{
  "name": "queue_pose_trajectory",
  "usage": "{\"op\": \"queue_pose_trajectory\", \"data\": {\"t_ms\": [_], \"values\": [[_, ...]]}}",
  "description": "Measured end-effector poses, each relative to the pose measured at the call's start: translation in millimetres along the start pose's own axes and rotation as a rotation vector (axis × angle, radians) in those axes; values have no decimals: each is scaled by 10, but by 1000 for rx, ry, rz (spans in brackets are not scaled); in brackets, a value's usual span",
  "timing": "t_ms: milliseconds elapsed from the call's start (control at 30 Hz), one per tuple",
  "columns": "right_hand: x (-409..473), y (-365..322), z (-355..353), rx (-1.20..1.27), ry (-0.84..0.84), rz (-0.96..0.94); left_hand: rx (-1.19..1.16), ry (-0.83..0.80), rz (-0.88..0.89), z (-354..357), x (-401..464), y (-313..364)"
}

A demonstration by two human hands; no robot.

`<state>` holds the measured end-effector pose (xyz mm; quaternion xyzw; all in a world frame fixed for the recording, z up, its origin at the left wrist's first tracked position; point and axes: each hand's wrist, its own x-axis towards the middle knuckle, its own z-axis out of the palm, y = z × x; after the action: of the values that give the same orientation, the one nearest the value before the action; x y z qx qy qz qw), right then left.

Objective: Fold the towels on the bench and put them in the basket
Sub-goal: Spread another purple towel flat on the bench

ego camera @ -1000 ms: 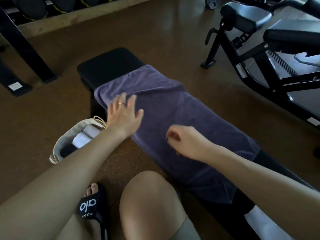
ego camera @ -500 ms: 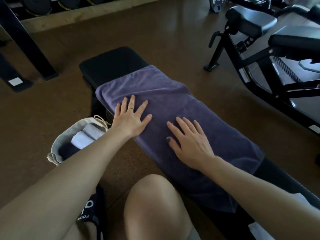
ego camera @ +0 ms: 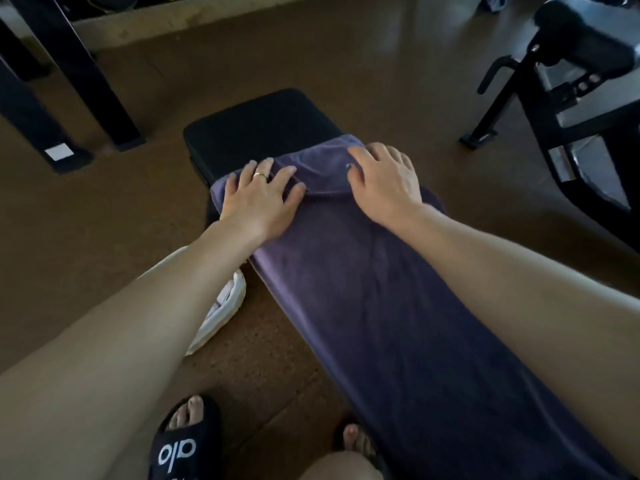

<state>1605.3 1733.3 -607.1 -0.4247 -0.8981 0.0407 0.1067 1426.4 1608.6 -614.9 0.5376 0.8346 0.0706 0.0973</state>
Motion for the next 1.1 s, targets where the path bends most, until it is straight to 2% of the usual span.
{"op": "queue_pose_trajectory", "data": {"t_ms": [67,133,233,333,400,500,633,733,800,867,933,1000,1100], "values": [[243,-13,65,20,-187,-13,20,-21,-22,-13,120,-68],[434,-45,142,77,-269,9,35,35,-22,-71,231,-89],[672,-53,166,243,-172,131,42,102,-61,-248,408,-109],[826,6,144,402,-73,262,-21,10,-52,-358,547,-196],[889,30,161,422,29,255,-41,17,-12,-364,569,-263],[998,-6,212,459,144,247,-26,132,4,-322,583,-333],[1188,-149,268,353,230,176,5,238,-46,-265,652,-408],[1308,-236,331,256,146,137,68,285,-59,-222,641,-441],[1348,-259,347,87,110,129,87,264,-49,-200,582,-458],[1325,-278,307,-38,245,65,98,283,12,-195,486,-432],[1255,-300,271,-51,337,-68,134,289,135,-172,373,-320],[1178,-324,294,-12,201,-195,134,188,240,-80,280,-188],[1100,-327,354,23,-220,-165,90,6,162,22,268,-155]]}}
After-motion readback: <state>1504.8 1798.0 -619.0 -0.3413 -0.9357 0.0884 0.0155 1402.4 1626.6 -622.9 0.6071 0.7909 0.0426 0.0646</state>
